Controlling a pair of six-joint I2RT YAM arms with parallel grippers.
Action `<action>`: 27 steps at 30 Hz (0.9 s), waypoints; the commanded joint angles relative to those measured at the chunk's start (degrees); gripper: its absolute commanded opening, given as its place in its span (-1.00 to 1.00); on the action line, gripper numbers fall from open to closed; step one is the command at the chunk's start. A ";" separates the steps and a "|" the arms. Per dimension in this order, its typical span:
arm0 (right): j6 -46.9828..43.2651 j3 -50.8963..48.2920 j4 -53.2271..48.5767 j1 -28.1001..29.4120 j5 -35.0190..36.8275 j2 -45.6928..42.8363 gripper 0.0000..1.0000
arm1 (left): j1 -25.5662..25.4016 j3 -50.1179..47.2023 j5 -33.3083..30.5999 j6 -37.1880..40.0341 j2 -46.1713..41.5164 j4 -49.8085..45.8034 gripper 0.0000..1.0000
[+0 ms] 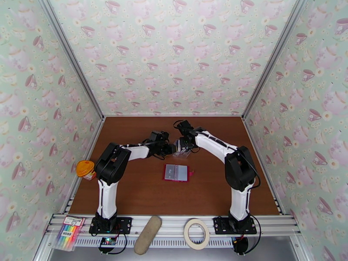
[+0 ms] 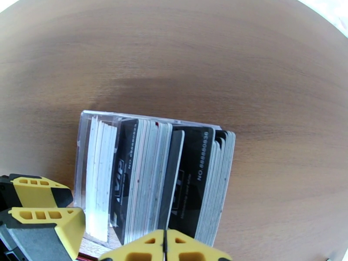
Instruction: Put the credit cards into the card holder
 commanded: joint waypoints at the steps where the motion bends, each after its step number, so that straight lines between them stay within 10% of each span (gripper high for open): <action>1: 1.08 0.83 0.13 0.43 -2.96 0.74 -0.76 | 0.23 0.45 -0.92 -0.36 2.73 -3.43 -0.11; 27: 2.89 4.02 -0.88 -1.39 -4.27 2.52 -0.61 | 0.24 0.52 -0.52 -0.44 2.98 -3.31 -0.11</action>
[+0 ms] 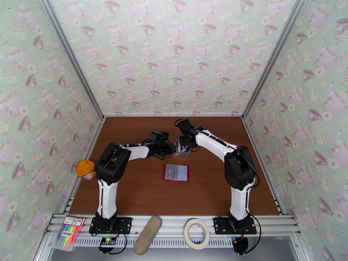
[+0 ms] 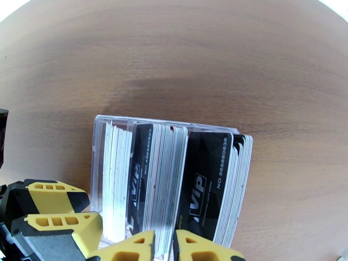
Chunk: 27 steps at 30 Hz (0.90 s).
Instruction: Put the credit cards into the card holder
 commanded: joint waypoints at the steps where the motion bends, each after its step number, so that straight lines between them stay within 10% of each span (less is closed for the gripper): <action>1: 0.68 2.19 -0.89 -0.59 -0.16 1.58 -0.62 | 0.13 0.51 -0.65 -0.43 2.93 -3.35 -0.11; 27: 3.71 3.02 0.18 -2.27 -0.06 4.05 -0.76 | 0.25 0.45 -0.49 -0.52 2.79 -3.28 -0.11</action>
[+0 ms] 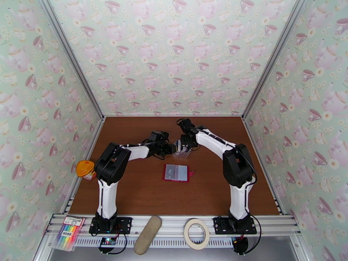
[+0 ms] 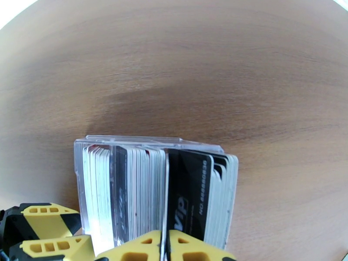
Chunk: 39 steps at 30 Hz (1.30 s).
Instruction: Put the credit cards into the card holder
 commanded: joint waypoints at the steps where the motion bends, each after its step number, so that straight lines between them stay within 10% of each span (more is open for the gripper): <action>1: 0.15 1.95 -0.94 -0.31 0.08 1.15 -0.77 | 0.28 0.45 -0.53 -0.30 2.85 -3.26 -0.11; 24: 2.07 -4.87 1.27 -0.40 1.33 -13.77 -1.00 | 0.32 -0.85 -0.05 0.00 1.17 -0.63 -0.11; 39: 7.91 -33.86 18.82 1.70 -6.67 -36.43 -1.00 | 0.37 -6.58 -2.26 1.61 -7.02 5.53 -0.11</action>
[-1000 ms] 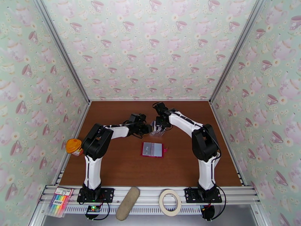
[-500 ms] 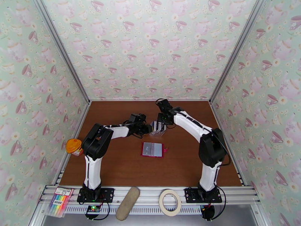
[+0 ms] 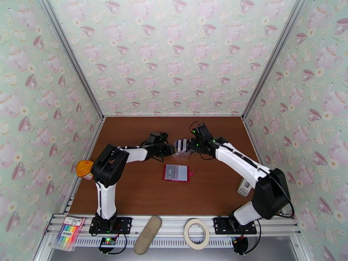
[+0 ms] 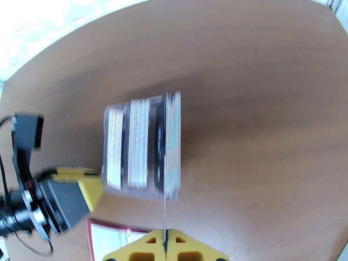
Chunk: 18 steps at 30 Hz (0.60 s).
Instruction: Put the credit cards into the card holder
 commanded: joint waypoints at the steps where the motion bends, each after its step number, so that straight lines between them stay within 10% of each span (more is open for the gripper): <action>1: 4.06 -6.72 9.14 0.98 -4.78 -5.74 -1.00 | 0.37 -0.75 -1.80 1.38 -2.76 0.94 -0.10; 18: 16.51 -33.12 44.61 3.07 -18.40 -12.05 -1.00 | -1.12 -2.93 -8.19 6.25 -9.95 -13.19 -0.10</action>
